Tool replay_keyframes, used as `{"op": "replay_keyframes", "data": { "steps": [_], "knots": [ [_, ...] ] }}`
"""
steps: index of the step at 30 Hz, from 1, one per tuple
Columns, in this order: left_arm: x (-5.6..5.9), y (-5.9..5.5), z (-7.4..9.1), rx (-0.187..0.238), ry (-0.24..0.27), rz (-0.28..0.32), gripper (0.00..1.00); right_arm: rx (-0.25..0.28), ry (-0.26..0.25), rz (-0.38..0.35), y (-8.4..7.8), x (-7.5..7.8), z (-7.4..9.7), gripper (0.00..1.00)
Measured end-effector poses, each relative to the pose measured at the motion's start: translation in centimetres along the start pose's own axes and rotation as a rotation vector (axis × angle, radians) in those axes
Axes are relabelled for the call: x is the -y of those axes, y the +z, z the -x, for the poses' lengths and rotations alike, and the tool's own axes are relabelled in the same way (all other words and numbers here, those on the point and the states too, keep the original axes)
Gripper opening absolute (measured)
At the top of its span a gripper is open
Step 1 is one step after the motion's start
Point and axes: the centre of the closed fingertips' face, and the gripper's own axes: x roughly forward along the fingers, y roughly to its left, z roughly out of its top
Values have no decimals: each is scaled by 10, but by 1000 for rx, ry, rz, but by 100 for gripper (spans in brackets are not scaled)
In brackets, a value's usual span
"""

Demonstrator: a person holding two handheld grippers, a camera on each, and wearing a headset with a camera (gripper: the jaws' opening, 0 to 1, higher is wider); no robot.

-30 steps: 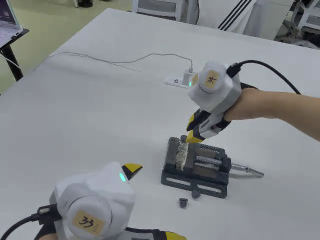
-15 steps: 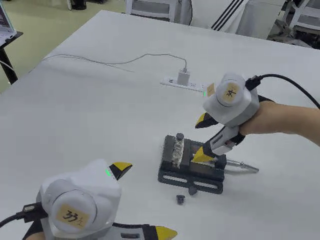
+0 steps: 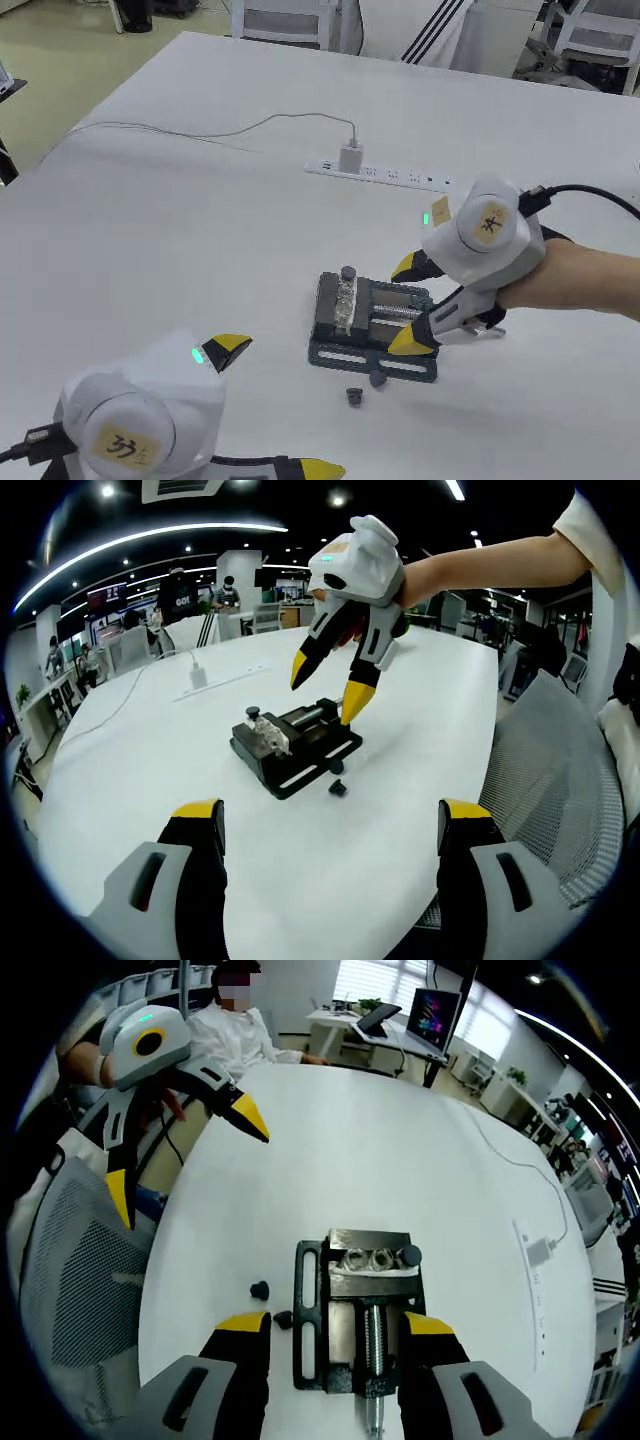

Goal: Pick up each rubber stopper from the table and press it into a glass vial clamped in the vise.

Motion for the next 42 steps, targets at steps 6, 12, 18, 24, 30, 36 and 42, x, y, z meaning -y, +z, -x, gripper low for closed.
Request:
{"op": "replay_keyframes", "data": {
  "steps": [6, 12, 18, 24, 30, 36, 42],
  "knots": [
    [-1, 2, 0, 9, 11, 9, 84, 12, -4, 13, -1, -11, 1, 45],
    [-1, -1, 1, 5, 14, 9, 84, 30, 7, -5, -5, -23, -4, 40],
    [-1, -4, 1, 2, 15, 15, 84, 32, 27, -43, -12, -33, -14, 36],
    [1, -7, 1, 0, 15, 23, 83, 28, 50, -77, -15, -38, -22, 31],
    [1, -11, 3, -4, 21, 34, 83, 62, 76, -56, -2, -47, -27, 20],
    [1, -15, 4, -10, 22, 42, 83, 57, 119, -15, 4, -61, -42, 13],
    [0, -17, 6, -9, 30, 52, 83, 33, 146, 8, -1, -65, -51, 8]
  ]
}}
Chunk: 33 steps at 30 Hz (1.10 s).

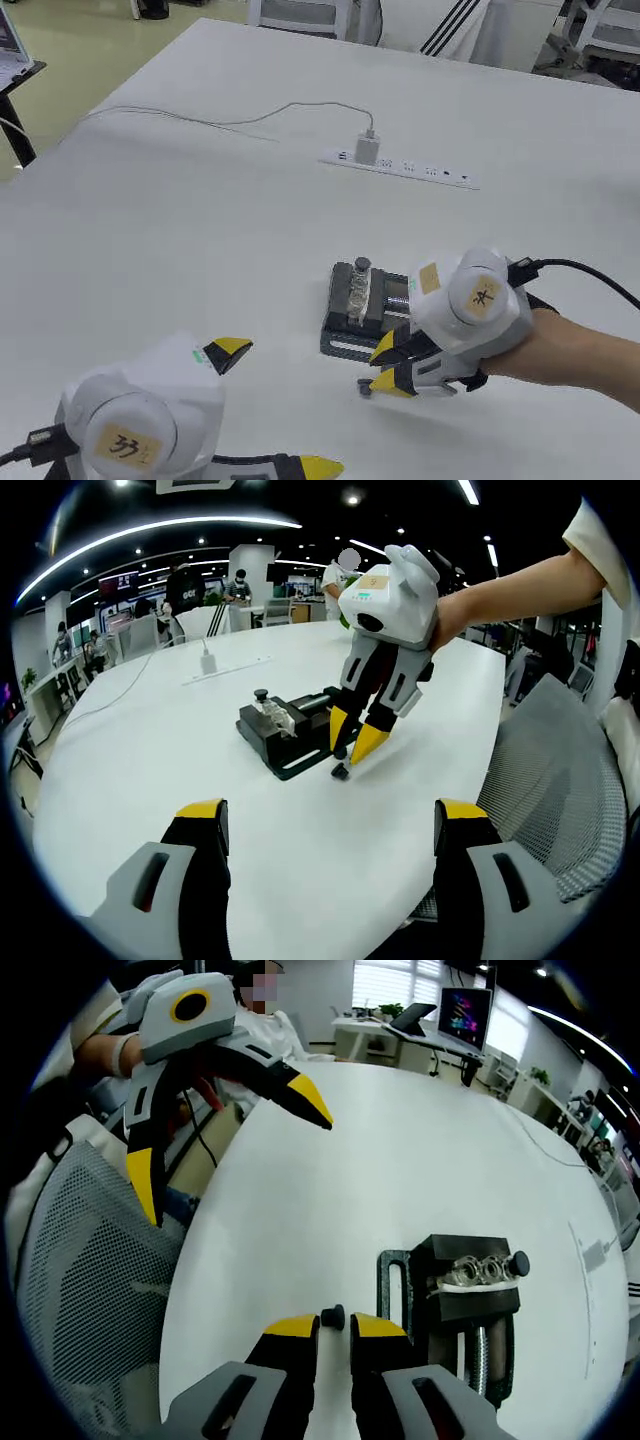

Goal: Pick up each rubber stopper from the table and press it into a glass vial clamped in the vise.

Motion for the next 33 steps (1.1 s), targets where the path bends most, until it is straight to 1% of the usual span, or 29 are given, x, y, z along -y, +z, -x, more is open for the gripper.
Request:
{"op": "replay_keyframes", "data": {
  "steps": [3, 8, 15, 17, 19, 22, 24, 25, 28, 33],
  "knots": [
    [-1, -2, 1, -2, 2, 4, 83, -11, 2, 16, -3, 0, -3, 6],
    [-2, -5, 3, -4, 7, 11, 83, -12, 6, 13, -4, 2, -7, 5],
    [-4, -7, 4, -4, 14, 20, 83, -18, 21, 13, -4, 1, -11, 2],
    [-4, -7, 5, -5, 13, 22, 83, -11, 35, 8, -3, 0, -11, 1],
    [-4, -8, 5, -5, 13, 23, 83, -12, 36, 10, -3, 1, -11, 1],
    [-4, -9, 5, -7, 13, 23, 83, -8, 49, 0, -3, 0, -11, 0],
    [-4, -9, 5, -8, 15, 25, 83, -5, 60, -25, -3, 1, -11, 0],
    [-4, -9, 6, -8, 15, 26, 83, -10, 63, -33, -4, 2, -11, 0],
    [-4, -9, 5, -8, 16, 27, 82, -46, 66, -3, -9, 1, -9, 0],
    [-3, -8, 4, -9, 9, 24, 82, -46, 55, -24, -11, 2, -8, 0]
  ]
}}
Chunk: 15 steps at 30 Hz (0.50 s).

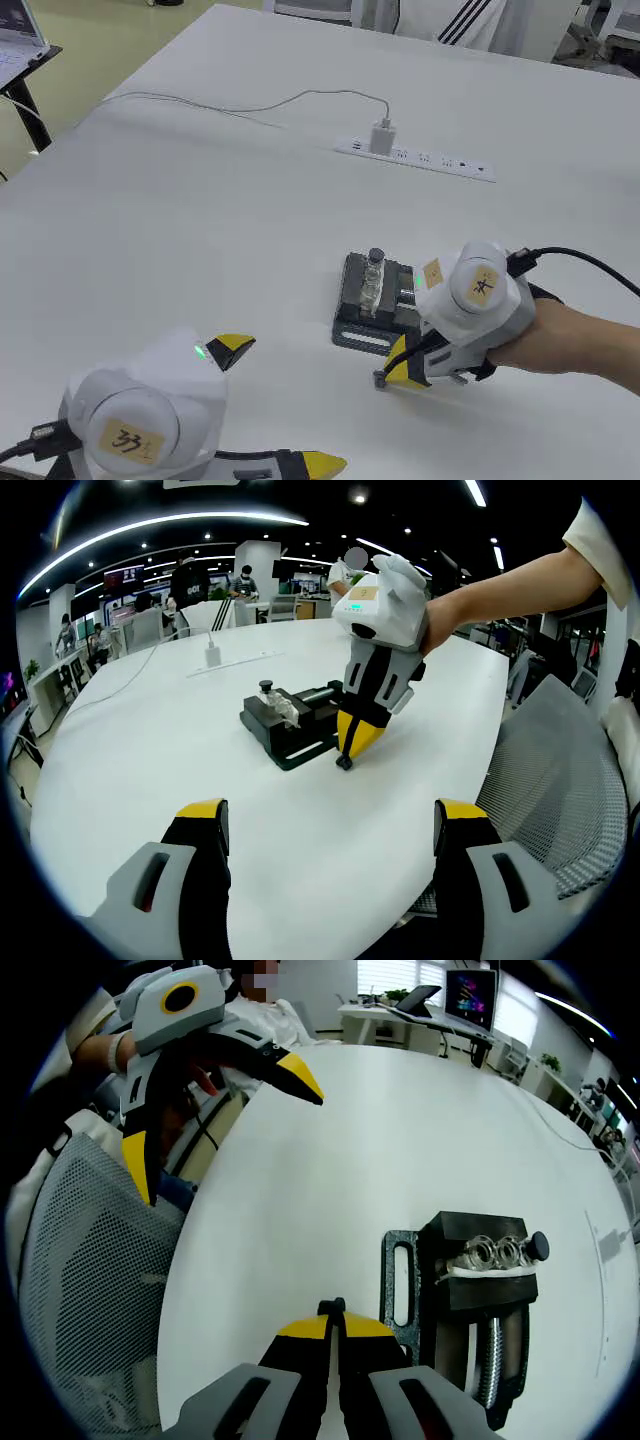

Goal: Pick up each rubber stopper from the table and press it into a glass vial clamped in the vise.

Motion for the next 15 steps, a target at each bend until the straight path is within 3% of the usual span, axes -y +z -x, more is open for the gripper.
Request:
{"op": "replay_keyframes", "data": {
  "steps": [15],
  "knots": [
    [-2, 1, -1, 1, -2, 6, 81, 7, -4, -22, 5, 0, 0, 0]
  ]
}}
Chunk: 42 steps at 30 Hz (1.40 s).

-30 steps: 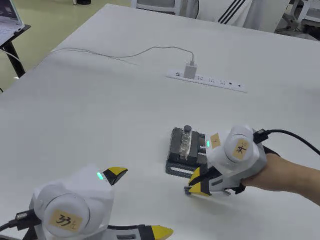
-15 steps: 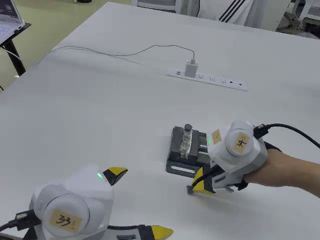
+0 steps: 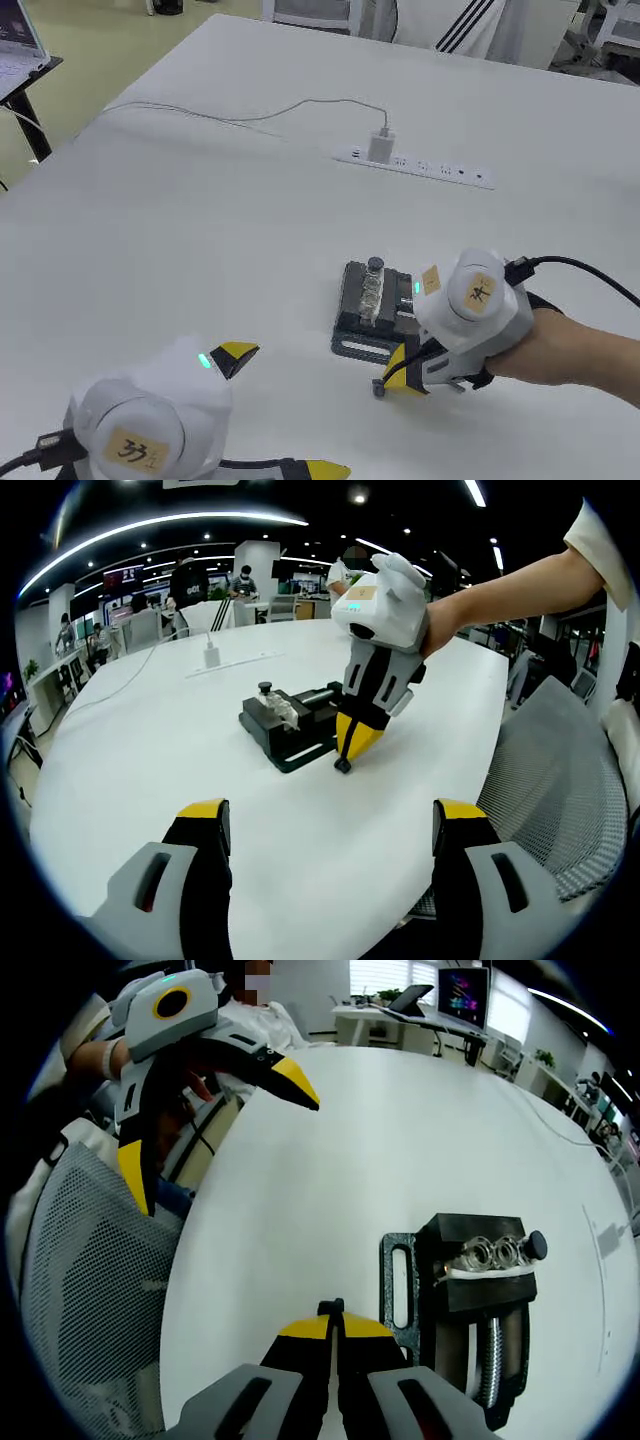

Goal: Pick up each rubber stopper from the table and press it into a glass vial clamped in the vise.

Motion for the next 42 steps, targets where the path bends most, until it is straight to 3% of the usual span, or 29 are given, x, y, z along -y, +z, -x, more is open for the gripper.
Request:
{"op": "replay_keyframes", "data": {
  "steps": [8, 10, 12, 17, 20, 25, 33, 37, 42],
  "knots": [
    [-5, 1, -4, -3, 4, 45, 73, 69, -100, 31, 19, 5, 18, 0],
    [-7, 1, -7, -16, 0, 74, 68, 90, -124, 39, 25, 5, 24, 0],
    [-10, 3, -10, -10, 0, 85, 61, 106, -148, 50, 29, 6, 30, 0],
    [-14, 14, -21, 17, -14, 181, 45, 155, -199, 67, 40, 5, 44, 0],
    [-14, 20, -29, 23, -43, 223, 39, 172, -214, 82, 45, 3, 50, 0],
    [-3, 31, -41, 36, -125, 280, 27, 199, -231, 131, 52, -2, 58, 0],
    [6, 44, -50, 61, -176, 336, 16, 224, -220, 202, 62, -11, 65, 0],
    [9, 46, -50, 69, -191, 349, 10, 232, -214, 241, 64, -15, 66, 0],
    [13, 47, -50, 74, -206, 371, 9, 228, -213, 285, 62, -17, 66, 0]
  ]
}}
